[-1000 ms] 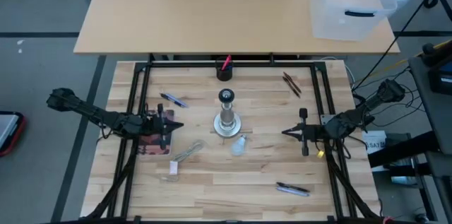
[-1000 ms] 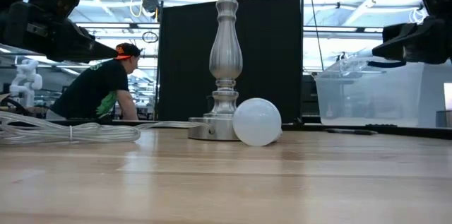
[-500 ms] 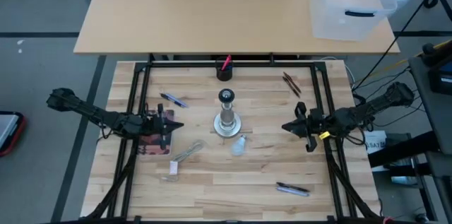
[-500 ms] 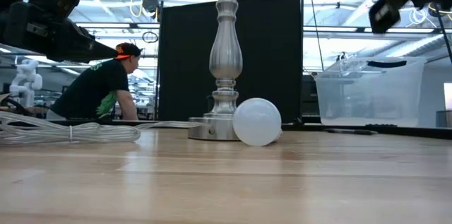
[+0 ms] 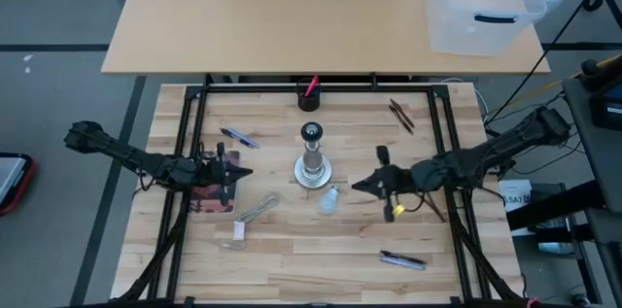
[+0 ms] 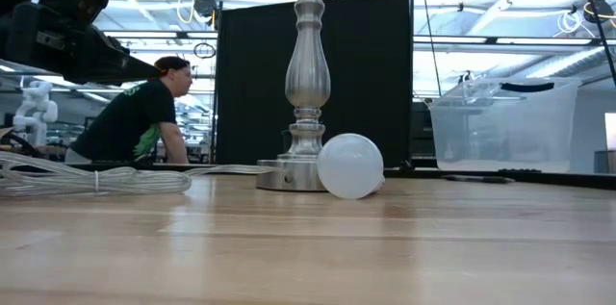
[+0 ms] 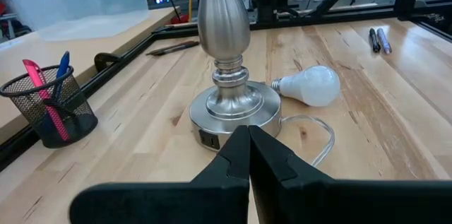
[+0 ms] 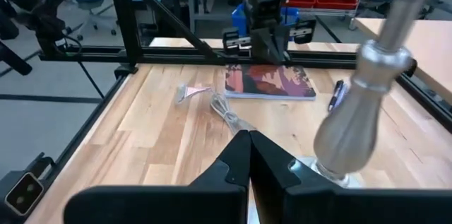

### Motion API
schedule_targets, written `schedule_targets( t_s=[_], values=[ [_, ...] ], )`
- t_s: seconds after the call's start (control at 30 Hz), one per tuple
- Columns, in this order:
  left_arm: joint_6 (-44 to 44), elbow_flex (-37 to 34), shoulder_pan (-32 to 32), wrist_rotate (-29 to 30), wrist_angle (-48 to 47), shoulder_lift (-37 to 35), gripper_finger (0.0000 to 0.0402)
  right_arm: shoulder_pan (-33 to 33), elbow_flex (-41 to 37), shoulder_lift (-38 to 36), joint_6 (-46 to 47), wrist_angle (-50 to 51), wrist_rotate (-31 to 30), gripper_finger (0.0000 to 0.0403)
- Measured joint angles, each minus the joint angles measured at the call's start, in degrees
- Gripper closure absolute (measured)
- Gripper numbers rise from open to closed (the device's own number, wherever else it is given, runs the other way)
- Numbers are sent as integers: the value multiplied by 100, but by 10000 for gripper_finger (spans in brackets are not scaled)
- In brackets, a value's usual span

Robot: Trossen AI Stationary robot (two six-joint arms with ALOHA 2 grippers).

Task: Screw lightbulb
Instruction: Insert the lightbulb into the desk lamp

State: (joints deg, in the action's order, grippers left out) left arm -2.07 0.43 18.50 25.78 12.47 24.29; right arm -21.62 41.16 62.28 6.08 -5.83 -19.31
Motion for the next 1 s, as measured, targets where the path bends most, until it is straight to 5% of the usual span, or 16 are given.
schedule_targets(
  t_s=[0.57, 0.8, 1.0],
  values=[
    [206, 0, 2, 1, 257, 2, 401, 13, 1122, 1880, -88, -269, 577, 403],
    [763, 0, 0, 64, 875, 0, 401, 110, 1342, 2793, 197, -608, -443, 403],
    [825, 0, 0, 68, 863, 11, 401, 282, 1351, 3248, 528, -647, -455, 403]
  ],
)
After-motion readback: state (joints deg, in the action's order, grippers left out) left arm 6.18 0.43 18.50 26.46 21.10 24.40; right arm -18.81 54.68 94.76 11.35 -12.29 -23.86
